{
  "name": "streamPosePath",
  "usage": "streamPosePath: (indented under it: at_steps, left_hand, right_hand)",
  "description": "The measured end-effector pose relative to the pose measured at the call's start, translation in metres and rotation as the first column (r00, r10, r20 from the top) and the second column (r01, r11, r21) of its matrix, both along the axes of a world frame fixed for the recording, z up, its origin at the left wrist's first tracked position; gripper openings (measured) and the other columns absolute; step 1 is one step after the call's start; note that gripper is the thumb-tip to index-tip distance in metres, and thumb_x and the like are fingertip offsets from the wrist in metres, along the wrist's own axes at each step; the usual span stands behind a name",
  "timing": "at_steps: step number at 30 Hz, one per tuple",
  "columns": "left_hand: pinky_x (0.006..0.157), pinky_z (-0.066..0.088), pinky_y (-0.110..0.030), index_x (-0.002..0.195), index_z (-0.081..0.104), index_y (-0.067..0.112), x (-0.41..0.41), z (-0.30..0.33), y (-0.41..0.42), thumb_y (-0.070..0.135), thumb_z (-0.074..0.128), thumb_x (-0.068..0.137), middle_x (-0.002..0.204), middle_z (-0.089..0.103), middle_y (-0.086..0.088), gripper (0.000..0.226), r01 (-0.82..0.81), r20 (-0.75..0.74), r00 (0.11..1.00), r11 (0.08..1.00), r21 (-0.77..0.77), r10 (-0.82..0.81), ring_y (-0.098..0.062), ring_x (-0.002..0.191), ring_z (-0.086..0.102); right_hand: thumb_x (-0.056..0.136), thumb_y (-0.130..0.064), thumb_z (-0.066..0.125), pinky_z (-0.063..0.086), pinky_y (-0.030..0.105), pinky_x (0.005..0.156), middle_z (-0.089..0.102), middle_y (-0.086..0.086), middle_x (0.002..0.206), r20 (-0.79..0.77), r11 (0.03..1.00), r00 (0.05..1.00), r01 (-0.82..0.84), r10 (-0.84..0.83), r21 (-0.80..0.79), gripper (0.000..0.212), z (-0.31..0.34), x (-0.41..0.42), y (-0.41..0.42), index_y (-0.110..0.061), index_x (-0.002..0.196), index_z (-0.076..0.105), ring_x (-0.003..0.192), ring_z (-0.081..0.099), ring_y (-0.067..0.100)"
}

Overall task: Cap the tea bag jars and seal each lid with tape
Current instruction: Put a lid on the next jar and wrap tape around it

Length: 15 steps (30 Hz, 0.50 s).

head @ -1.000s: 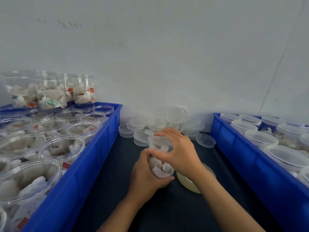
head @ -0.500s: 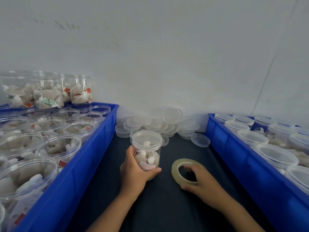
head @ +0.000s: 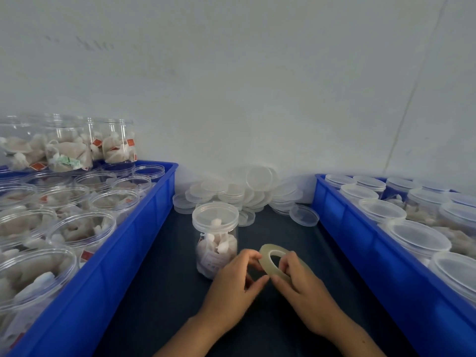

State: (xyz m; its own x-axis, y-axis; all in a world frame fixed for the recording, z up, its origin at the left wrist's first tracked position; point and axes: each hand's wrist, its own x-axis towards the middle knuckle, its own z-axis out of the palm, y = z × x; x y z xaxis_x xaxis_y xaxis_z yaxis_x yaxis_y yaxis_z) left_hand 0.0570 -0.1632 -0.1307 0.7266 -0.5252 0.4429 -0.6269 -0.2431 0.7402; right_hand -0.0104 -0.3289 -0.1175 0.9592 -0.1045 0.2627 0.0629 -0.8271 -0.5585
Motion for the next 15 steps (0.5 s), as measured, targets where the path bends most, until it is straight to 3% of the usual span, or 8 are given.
streamPosePath:
  at_steps: [3, 7, 15]
  left_hand:
    - [0.08, 0.048, -0.011, 0.108, 0.05, 0.037, 0.004, -0.003, -0.003, 0.02, 0.071, 0.087, 0.104, 0.065, 0.017, 0.035, -0.018, -0.15, 0.989, 0.996, -0.089, 0.004, 0.007, 0.094, 0.062]
    - [0.085, 0.054, -0.025, 0.109, 0.052, 0.033, 0.004, -0.002, -0.001, 0.009, 0.071, 0.086, 0.11, 0.065, 0.014, 0.038, 0.009, -0.26, 0.965, 0.99, -0.139, -0.045, -0.003, 0.092, 0.067]
    - [0.07, 0.055, -0.021, 0.096, 0.059, 0.014, 0.003, -0.002, 0.0, 0.003, 0.064, 0.091, 0.088, 0.069, 0.002, 0.014, -0.041, -0.209, 0.978, 0.972, -0.231, -0.008, -0.011, 0.079, 0.068]
  right_hand:
    - [0.094, -0.039, 0.049, 0.043, 0.015, 0.063, 0.054, -0.006, 0.08, 0.017, 0.999, 1.0, -0.026, 0.025, 0.032, 0.013, -0.002, 0.0, 0.005, -0.031, 0.086, 0.042, 0.069, 0.049, -0.002]
    - [0.093, -0.03, 0.05, 0.042, 0.018, 0.062, 0.053, -0.002, 0.08, -0.002, 1.0, 1.0, -0.028, 0.028, 0.014, 0.01, -0.003, 0.003, 0.011, -0.028, 0.087, 0.042, 0.066, 0.047, -0.002]
    - [0.091, -0.024, 0.049, 0.04, 0.024, 0.058, 0.054, 0.003, 0.078, 0.015, 0.998, 0.998, -0.06, 0.059, 0.008, 0.01, -0.006, 0.002, 0.018, -0.024, 0.088, 0.04, 0.065, 0.046, 0.001]
